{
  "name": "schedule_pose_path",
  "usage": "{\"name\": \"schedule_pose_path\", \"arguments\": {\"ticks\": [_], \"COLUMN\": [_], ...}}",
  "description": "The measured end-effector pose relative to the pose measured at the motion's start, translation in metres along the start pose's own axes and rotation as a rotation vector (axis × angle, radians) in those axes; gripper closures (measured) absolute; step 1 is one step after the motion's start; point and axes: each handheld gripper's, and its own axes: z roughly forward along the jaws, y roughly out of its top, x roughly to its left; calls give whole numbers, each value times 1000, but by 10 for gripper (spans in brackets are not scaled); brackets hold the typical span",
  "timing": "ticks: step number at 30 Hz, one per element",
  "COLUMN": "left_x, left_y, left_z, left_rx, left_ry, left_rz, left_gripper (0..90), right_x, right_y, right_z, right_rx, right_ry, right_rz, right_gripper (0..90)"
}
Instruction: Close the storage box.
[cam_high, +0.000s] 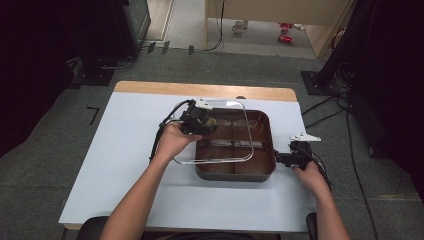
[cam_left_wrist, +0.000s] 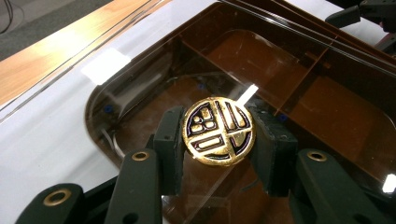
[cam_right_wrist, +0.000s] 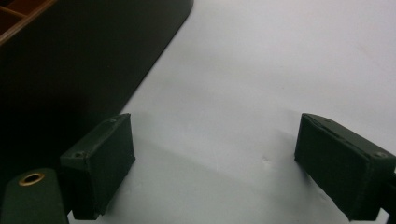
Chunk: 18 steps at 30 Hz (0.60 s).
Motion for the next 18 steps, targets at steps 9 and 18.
{"name": "schedule_pose_path", "arguments": {"ticks": [9, 18], "left_x": [-20, -41], "left_y": [7, 15], "left_z": [18, 36], "left_rx": [13, 33], "left_ry": [-22, -23], "left_rz": [31, 58], "left_gripper": [592, 592], "right_x": [0, 0], "right_y": [0, 0], "right_z": [0, 0], "right_rx": [0, -1], "right_ry": [1, 0], "right_rz": [-2, -1], "right_gripper": [114, 114]}}
